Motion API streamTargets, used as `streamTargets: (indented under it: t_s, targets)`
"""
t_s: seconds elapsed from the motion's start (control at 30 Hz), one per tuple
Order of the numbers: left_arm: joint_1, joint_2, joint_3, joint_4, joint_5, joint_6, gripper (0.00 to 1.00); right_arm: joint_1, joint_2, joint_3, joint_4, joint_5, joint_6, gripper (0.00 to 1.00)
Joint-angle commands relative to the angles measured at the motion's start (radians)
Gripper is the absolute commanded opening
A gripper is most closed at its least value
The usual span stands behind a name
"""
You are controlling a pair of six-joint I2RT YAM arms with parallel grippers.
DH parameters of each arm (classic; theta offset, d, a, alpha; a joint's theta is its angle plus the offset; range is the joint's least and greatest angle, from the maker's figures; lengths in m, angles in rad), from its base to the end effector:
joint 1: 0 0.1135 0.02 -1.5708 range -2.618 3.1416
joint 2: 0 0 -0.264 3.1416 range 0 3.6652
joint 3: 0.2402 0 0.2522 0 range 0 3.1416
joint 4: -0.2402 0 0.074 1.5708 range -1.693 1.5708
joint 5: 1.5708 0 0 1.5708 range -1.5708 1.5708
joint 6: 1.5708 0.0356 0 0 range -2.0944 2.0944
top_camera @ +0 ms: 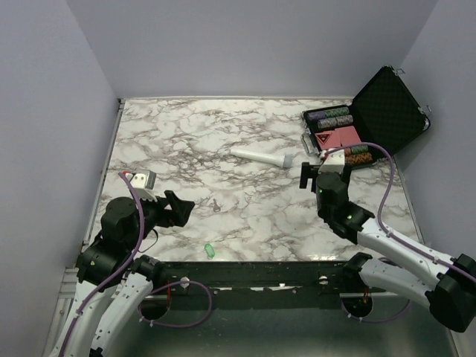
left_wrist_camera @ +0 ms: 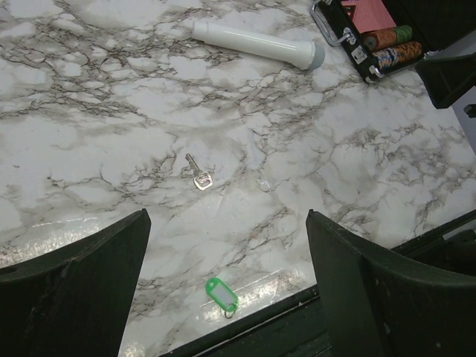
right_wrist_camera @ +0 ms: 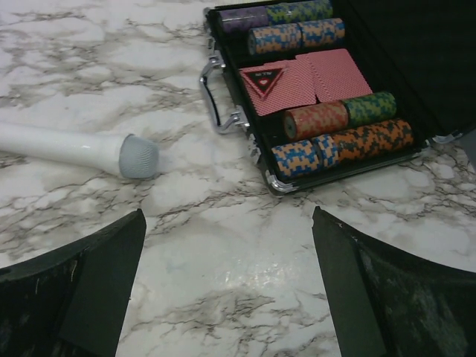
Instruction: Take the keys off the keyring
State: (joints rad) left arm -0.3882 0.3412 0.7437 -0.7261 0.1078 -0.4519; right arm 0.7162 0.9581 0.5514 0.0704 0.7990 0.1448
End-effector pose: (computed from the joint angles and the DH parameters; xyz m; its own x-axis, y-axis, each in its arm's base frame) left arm 0.0696 -0.0326 0.3182 -0.4703 -0.2767 -0.8380 0.2950 0.8457 -0.4448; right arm 0.1753 0.1187 0.2551 -0.2387 -0.0744 -0.9682 0.0878 0.9913 -0.0978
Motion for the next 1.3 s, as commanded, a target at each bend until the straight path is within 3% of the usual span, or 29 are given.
streamTargets:
  t_s: [0.0,0.13,0.3,0.63,1.0,1.13,1.27]
  targets:
    - [0.005,-0.005,-0.009,0.021,0.029,0.019,0.94,-0.083,-0.01,-0.099,0.193,-0.009,-0.094,1.0]
    - [0.005,-0.008,-0.01,0.022,0.03,0.019,0.94,-0.159,0.008,-0.182,0.255,-0.012,-0.056,1.0]
    - [0.006,-0.008,-0.009,0.022,0.026,0.019,0.94,-0.241,0.011,-0.304,0.504,-0.001,-0.038,0.97]
    - [0.005,-0.013,-0.014,0.027,0.033,0.021,0.94,-0.376,0.393,-0.355,1.008,-0.085,-0.031,1.0]
    - [0.005,-0.007,-0.014,0.025,0.029,0.019,0.94,-0.503,0.514,-0.304,1.103,-0.299,-0.03,1.0]
    - [0.006,-0.002,-0.015,0.028,0.033,0.021,0.94,-0.534,0.617,-0.329,1.267,-0.378,-0.045,0.99]
    - [0.005,0.008,-0.014,0.028,0.04,0.022,0.94,-0.57,0.639,-0.33,1.246,-0.498,-0.034,0.94]
